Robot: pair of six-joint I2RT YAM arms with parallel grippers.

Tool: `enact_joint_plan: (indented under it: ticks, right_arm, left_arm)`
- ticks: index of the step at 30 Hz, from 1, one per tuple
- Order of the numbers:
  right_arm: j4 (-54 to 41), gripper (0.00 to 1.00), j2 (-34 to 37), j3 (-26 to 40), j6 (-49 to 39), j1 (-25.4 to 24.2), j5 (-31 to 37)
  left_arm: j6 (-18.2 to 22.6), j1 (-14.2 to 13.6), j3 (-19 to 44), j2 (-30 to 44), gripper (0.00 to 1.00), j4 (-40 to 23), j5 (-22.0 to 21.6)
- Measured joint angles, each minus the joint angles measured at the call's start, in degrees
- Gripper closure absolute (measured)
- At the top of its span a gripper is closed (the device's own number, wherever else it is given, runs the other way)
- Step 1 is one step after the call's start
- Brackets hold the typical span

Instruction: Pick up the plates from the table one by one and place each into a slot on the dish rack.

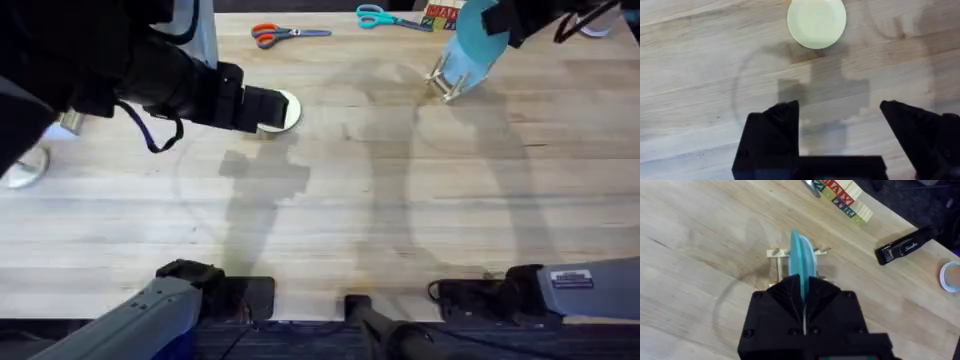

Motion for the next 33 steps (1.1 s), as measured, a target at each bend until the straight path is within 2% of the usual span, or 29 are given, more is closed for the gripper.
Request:
enact_joint_plan:
  ticks: [33]
  right_arm:
    - [1.42, 0.972, 6.12, 0.09, -2.96, 0.00, -2.01]
  left_arm:
    - [0.00, 0.00, 0.00, 0.00, 0.008, -0.04, -0.11]
